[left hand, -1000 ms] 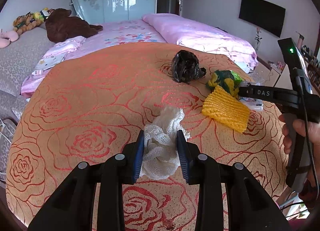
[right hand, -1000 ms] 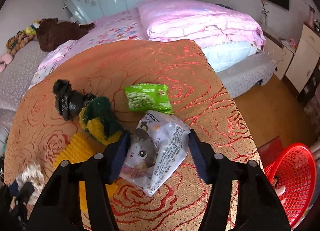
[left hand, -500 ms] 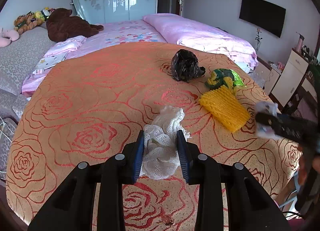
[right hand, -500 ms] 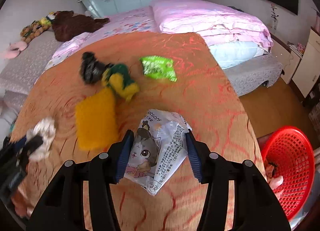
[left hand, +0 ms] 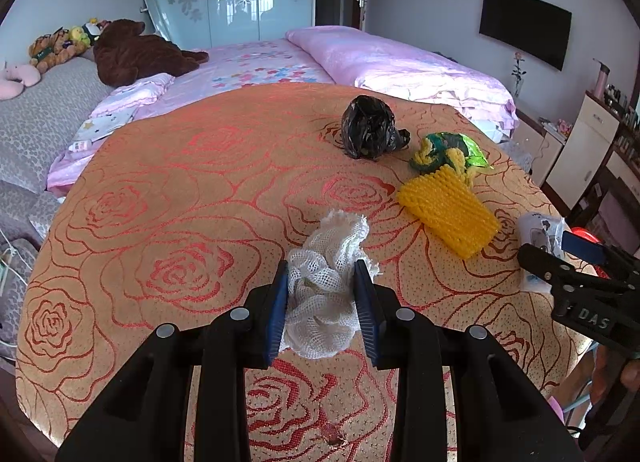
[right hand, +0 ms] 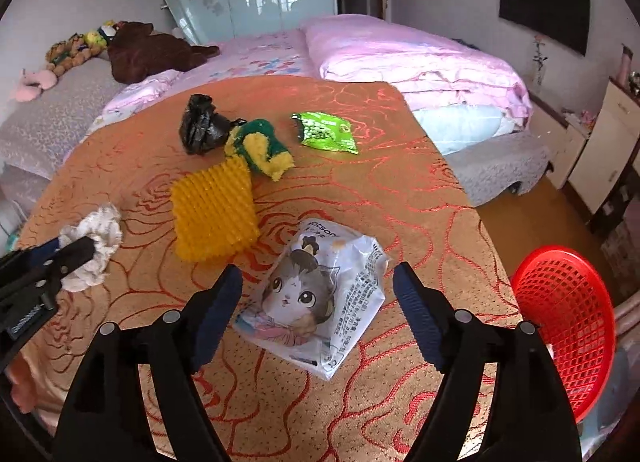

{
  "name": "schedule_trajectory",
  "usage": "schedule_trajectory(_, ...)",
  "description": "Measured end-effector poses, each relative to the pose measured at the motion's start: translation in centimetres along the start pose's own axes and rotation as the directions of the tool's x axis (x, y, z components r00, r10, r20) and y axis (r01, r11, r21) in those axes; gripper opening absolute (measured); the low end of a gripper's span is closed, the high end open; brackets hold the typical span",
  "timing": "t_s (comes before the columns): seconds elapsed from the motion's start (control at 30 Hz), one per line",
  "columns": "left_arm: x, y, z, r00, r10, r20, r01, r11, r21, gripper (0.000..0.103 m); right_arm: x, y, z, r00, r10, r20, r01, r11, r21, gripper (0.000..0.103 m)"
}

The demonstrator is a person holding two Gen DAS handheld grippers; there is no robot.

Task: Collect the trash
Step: 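Carry the white net and cat-printed bag with both tools toward the red wastebasket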

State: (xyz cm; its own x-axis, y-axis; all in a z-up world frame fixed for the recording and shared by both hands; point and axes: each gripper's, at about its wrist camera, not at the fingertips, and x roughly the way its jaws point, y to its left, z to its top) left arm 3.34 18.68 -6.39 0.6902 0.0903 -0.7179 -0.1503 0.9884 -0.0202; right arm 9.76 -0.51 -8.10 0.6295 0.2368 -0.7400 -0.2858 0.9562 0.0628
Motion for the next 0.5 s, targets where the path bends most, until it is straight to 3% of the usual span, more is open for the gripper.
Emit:
schedule_trajectory(0.23, -0.08, -0.04, -0.04, 1.0, -0.006, -0.001, 0.006, 1.0, -0.005, 0.03, 0.23, -0.29, -0.66, 1.0, 0.001, -0.006, -0.001, 1.0, 0.014, 0.058)
schedule_trajectory(0.5, -0.79, -0.38, -0.08, 1.0, -0.009, 0.017, 0.009, 1.0, 0.003, 0.03, -0.34, -0.48, -0.79, 1.0, 0.03, 0.004, -0.03, 0.999, 0.021, 0.047)
